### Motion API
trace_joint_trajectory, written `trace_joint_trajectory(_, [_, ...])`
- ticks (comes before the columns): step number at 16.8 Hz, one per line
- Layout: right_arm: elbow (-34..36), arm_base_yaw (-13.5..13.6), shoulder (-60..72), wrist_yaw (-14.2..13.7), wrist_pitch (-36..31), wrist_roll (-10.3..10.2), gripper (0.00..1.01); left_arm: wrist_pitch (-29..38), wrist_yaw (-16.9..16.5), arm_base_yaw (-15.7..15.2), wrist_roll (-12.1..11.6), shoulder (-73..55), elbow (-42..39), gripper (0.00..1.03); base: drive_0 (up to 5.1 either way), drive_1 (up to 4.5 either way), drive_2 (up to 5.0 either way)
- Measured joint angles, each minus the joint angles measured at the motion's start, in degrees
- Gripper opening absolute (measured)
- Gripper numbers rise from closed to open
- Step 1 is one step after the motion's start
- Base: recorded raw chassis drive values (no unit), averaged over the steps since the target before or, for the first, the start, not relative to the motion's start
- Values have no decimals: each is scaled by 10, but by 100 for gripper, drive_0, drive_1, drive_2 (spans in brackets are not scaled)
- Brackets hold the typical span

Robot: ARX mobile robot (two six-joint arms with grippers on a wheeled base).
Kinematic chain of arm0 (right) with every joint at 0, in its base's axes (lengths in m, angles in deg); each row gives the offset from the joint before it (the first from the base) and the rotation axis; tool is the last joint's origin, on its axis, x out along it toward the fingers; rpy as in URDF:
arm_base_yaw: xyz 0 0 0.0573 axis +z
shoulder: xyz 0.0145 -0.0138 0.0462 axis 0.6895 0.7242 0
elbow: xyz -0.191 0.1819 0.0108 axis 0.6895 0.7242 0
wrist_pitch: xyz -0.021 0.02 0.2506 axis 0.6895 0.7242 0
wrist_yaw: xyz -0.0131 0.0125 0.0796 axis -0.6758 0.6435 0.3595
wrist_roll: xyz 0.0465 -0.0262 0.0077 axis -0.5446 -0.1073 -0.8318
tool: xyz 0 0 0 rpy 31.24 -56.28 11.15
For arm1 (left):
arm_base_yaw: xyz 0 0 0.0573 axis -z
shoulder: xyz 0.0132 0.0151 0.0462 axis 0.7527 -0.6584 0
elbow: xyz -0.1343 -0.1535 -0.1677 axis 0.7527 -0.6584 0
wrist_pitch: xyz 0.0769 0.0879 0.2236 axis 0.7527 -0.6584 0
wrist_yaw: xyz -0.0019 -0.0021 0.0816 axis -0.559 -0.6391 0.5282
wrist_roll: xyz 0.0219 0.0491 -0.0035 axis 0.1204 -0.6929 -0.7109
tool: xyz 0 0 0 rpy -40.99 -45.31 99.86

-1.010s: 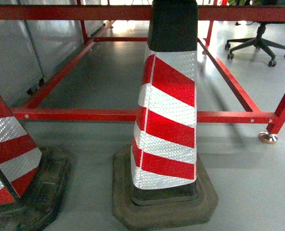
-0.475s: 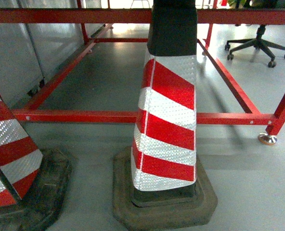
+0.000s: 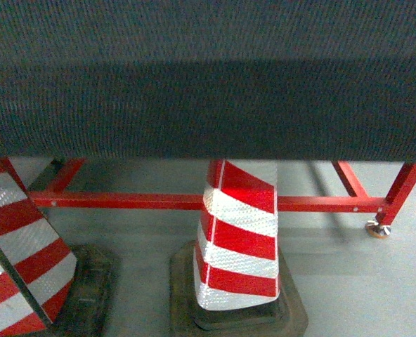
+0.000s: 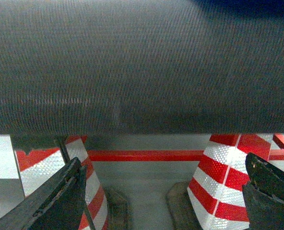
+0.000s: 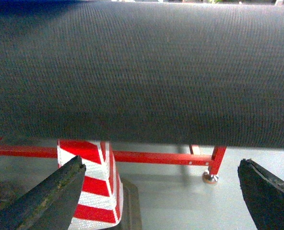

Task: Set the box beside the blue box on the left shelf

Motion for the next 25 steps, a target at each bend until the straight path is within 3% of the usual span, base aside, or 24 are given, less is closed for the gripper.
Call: trace_joint_trajectory(25, [0,0,0,0,0,0,98,1,0,0,0,0,0,98,0,0,0])
